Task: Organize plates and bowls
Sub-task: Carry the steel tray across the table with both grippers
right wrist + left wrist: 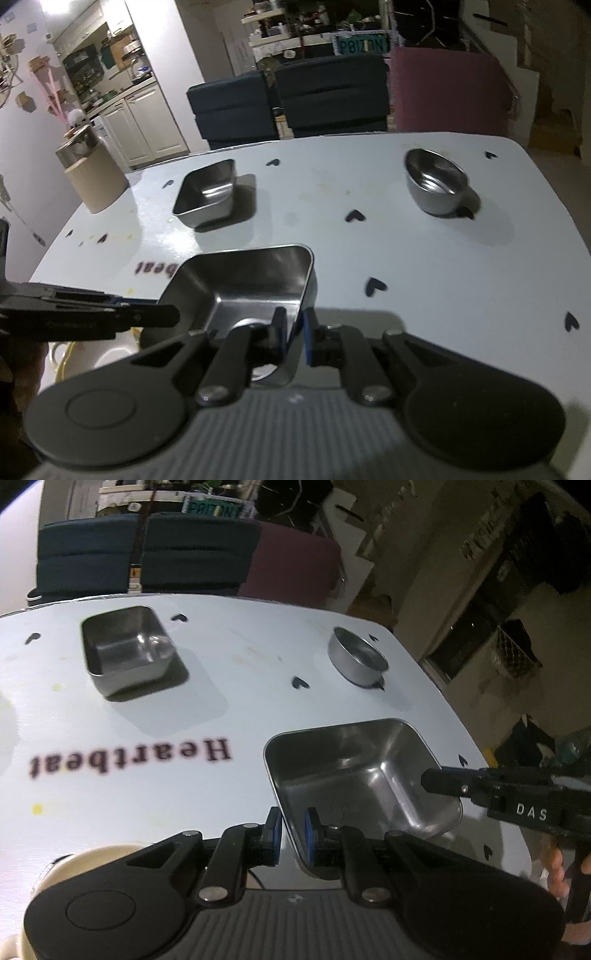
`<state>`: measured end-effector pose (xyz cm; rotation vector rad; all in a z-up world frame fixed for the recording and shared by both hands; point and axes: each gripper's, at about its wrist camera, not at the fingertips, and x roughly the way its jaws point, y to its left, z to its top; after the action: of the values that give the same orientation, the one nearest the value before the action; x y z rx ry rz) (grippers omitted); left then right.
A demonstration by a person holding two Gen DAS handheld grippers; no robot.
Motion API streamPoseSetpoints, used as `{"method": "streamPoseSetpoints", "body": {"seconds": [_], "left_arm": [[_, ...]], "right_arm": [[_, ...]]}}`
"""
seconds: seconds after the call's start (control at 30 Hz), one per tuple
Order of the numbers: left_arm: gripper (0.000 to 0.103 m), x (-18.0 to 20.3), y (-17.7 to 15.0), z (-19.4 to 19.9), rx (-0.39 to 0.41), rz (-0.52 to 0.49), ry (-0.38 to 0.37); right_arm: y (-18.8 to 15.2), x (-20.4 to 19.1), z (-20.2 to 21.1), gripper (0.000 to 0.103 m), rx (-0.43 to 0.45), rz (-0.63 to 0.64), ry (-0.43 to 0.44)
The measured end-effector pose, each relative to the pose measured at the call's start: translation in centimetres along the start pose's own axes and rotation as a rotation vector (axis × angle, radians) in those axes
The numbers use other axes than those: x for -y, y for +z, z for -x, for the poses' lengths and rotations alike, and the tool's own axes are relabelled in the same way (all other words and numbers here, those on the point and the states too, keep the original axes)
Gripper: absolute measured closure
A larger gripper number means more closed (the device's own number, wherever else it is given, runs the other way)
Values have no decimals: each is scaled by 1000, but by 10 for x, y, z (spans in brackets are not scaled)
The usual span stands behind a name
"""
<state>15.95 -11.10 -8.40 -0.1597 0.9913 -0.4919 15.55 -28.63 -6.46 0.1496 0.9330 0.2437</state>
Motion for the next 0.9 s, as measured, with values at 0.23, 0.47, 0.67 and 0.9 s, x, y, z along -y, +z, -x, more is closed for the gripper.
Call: {"method": "streamPoseSetpoints", "body": {"seconds": [0.23, 0.47, 0.67, 0.9], "left_arm": [[90, 15, -6, -21, -44, -38, 6], [90, 28, -13, -41, -96, -83, 1], [89, 36, -18, -55, -129, -114, -5], [89, 41, -23, -61, -144, -141, -10]], "right_arm": [[-8, 16, -2, 92, -46, -10, -32], [-21, 29, -7, 92, -95, -17, -69], [-31, 43, -9, 92, -127, -33, -85], [-37, 52, -10, 92, -147, -42, -91]]}}
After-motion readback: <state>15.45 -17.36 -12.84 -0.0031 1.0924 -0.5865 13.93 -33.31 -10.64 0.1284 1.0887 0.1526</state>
